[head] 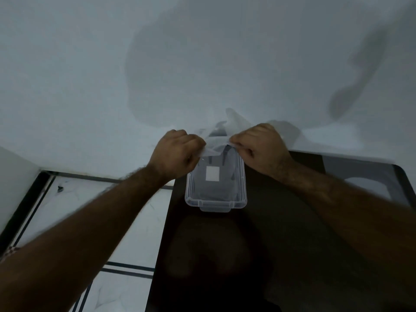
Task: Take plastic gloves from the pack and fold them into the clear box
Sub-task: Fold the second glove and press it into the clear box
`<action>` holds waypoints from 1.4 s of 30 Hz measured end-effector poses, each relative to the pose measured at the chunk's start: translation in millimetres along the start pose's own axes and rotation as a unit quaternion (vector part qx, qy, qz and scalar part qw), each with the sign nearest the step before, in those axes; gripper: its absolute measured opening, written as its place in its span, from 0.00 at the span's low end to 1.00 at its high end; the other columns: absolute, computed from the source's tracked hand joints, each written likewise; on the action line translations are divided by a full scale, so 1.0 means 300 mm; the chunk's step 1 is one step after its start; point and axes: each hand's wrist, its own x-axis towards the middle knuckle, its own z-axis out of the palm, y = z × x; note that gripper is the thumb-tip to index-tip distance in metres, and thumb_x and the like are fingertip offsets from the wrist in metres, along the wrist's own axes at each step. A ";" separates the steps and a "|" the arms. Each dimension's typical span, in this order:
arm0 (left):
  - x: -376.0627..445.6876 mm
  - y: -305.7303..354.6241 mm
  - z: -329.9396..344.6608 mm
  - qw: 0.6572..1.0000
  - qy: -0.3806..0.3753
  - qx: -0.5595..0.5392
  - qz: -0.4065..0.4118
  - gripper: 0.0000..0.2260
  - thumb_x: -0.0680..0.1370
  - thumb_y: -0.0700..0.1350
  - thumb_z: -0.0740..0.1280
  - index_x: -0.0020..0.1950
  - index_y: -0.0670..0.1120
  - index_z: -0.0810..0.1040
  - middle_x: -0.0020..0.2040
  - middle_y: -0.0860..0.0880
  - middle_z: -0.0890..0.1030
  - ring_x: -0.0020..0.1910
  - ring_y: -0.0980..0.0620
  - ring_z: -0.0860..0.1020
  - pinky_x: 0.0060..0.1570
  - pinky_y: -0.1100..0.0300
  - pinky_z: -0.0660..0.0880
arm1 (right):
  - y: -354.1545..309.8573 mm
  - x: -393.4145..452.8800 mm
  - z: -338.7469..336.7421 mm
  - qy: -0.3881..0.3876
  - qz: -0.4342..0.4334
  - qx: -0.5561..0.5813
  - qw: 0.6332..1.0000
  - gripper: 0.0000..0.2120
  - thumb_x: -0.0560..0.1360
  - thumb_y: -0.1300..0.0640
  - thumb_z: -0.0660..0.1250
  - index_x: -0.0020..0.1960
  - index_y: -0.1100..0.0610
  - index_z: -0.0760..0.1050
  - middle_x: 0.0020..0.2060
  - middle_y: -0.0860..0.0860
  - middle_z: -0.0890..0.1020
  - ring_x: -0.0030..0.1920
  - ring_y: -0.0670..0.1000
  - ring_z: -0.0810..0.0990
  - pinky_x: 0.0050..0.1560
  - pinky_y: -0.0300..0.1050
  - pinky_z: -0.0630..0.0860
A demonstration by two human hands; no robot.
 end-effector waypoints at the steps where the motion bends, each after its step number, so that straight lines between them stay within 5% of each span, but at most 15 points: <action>1: -0.007 -0.008 0.023 1.000 -0.018 0.006 0.002 0.09 0.77 0.44 0.68 0.54 0.44 0.85 0.50 0.46 0.88 0.40 0.41 0.82 0.43 0.52 0.74 | 0.008 -0.006 0.024 -0.023 0.002 -0.010 1.000 0.10 0.81 0.55 0.69 0.59 0.54 0.86 0.51 0.50 0.89 0.51 0.55 0.85 0.61 0.56 0.75; 7: -0.045 -0.031 0.148 0.988 -0.146 0.053 0.022 0.15 0.74 0.49 0.61 0.49 0.45 0.85 0.45 0.47 0.87 0.41 0.40 0.81 0.43 0.50 0.74 | 0.010 -0.043 0.165 -0.171 -0.019 -0.076 0.982 0.12 0.79 0.53 0.67 0.60 0.52 0.84 0.51 0.51 0.88 0.54 0.57 0.85 0.64 0.56 0.71; 10: -0.050 -0.031 0.193 0.970 -0.230 0.080 0.003 0.14 0.74 0.49 0.66 0.54 0.48 0.86 0.51 0.51 0.88 0.50 0.44 0.79 0.50 0.50 0.71 | 0.007 -0.062 0.244 -0.224 -0.037 -0.114 0.967 0.13 0.79 0.51 0.63 0.59 0.51 0.84 0.50 0.49 0.88 0.53 0.56 0.84 0.63 0.53 0.67; 14: -0.020 0.004 0.211 0.938 -0.324 0.118 -0.020 0.11 0.80 0.50 0.68 0.60 0.50 0.84 0.58 0.51 0.86 0.61 0.46 0.75 0.59 0.50 0.68 | -0.005 -0.088 0.332 -0.285 -0.077 -0.153 0.943 0.08 0.77 0.54 0.72 0.56 0.50 0.82 0.48 0.50 0.88 0.50 0.56 0.85 0.64 0.57 0.73; 19: 0.001 0.024 0.234 0.908 -0.382 0.171 -0.024 0.11 0.79 0.49 0.69 0.59 0.49 0.84 0.56 0.50 0.86 0.63 0.45 0.75 0.63 0.47 0.68 | -0.029 -0.103 0.379 -0.332 -0.092 -0.174 0.923 0.10 0.76 0.55 0.75 0.58 0.50 0.83 0.48 0.50 0.88 0.51 0.55 0.86 0.68 0.58 0.72; 25: 0.015 0.035 0.252 0.897 -0.407 0.170 -0.020 0.17 0.78 0.57 0.67 0.60 0.49 0.85 0.58 0.49 0.83 0.65 0.45 0.72 0.67 0.42 0.64 | -0.076 -0.089 0.384 -0.425 -0.068 -0.202 0.880 0.17 0.80 0.50 0.72 0.68 0.48 0.79 0.58 0.51 0.86 0.63 0.57 0.82 0.77 0.67 0.63; 28: 0.011 0.028 0.261 0.894 -0.415 0.169 -0.015 0.21 0.80 0.60 0.63 0.65 0.51 0.85 0.72 0.47 0.77 0.75 0.43 0.67 0.75 0.36 0.58 | -0.084 -0.086 0.383 -0.482 -0.056 -0.174 0.857 0.20 0.81 0.49 0.70 0.72 0.45 0.75 0.64 0.51 0.84 0.68 0.57 0.79 0.79 0.71 0.55; 32: 0.006 0.019 0.268 0.885 -0.439 0.153 -0.019 0.22 0.85 0.61 0.56 0.70 0.55 0.83 0.88 0.44 0.58 0.87 0.39 0.49 0.79 0.26 0.42 | -0.093 -0.066 0.357 -0.534 -0.050 -0.147 0.831 0.24 0.83 0.50 0.67 0.78 0.43 0.70 0.71 0.50 0.80 0.74 0.57 0.74 0.81 0.71 0.49; 37: -0.001 0.013 0.270 0.880 -0.436 0.189 -0.025 0.23 0.86 0.61 0.53 0.67 0.54 0.84 0.89 0.43 0.49 0.88 0.40 0.40 0.77 0.24 0.35 | -0.097 -0.027 0.350 -0.571 -0.036 -0.122 0.811 0.26 0.81 0.50 0.69 0.78 0.40 0.70 0.73 0.48 0.77 0.77 0.56 0.70 0.80 0.72 0.46; 42: 0.006 0.017 0.277 0.908 -0.375 0.165 -0.095 0.17 0.82 0.56 0.61 0.61 0.51 0.85 0.89 0.43 0.53 0.88 0.41 0.42 0.78 0.25 0.36 | -0.129 0.021 0.323 -0.610 -0.042 -0.141 0.779 0.26 0.81 0.52 0.68 0.78 0.42 0.72 0.73 0.48 0.76 0.77 0.56 0.70 0.80 0.72 0.46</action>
